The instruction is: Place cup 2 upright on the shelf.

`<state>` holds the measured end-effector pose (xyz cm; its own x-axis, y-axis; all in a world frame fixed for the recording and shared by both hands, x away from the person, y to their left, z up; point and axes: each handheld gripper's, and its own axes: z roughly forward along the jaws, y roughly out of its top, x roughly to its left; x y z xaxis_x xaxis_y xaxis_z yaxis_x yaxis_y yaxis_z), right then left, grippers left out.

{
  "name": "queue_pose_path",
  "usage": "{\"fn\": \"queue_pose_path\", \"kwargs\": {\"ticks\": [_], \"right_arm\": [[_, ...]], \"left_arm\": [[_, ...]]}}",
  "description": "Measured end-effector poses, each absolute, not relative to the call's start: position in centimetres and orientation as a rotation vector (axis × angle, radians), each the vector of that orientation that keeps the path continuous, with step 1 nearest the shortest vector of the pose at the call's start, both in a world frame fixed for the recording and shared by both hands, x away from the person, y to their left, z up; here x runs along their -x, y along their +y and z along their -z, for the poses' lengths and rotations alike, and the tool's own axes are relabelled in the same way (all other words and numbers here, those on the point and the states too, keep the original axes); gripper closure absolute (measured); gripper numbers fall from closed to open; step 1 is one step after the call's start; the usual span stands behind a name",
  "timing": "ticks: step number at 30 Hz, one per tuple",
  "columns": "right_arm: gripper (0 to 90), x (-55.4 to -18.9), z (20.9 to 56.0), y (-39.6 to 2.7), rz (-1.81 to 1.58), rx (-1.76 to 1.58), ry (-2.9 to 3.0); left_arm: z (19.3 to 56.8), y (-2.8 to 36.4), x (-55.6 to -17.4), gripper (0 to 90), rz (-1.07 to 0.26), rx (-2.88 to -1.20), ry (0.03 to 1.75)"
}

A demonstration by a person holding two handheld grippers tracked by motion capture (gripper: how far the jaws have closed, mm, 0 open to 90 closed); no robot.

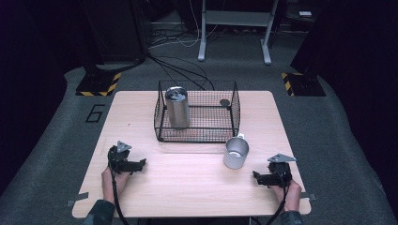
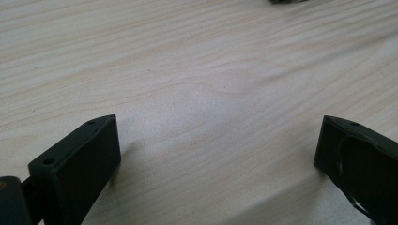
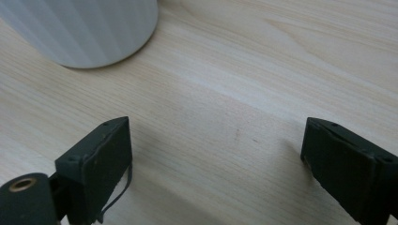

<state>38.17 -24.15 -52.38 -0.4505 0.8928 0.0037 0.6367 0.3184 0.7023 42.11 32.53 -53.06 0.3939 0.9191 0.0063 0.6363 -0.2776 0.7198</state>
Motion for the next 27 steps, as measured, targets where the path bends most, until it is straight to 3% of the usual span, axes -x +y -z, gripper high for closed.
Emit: {"fn": "queue_pose_path", "kwargs": {"ticks": [7,8,9,27], "right_arm": [[5.9,-37.8,50.9,-24.2,-1.041,-1.420,2.168],[5.9,-37.4,48.4,-23.2,-1.156,-1.364,2.169],[1.5,-37.4,48.4,-23.2,-1.156,-1.364,2.169],[0.0,-38.8,45.3,-18.9,-1.142,-1.217,2.226]], "left_arm": [[53.1,32.4,-42.1,0.4,-0.580,-2.005,1.330],[53.1,32.4,-42.1,0.4,-0.580,-2.005,1.330],[53.1,32.4,-42.1,0.4,-0.580,-2.005,1.330],[53.1,32.4,-42.1,0.4,-0.580,-2.006,1.329]]}}
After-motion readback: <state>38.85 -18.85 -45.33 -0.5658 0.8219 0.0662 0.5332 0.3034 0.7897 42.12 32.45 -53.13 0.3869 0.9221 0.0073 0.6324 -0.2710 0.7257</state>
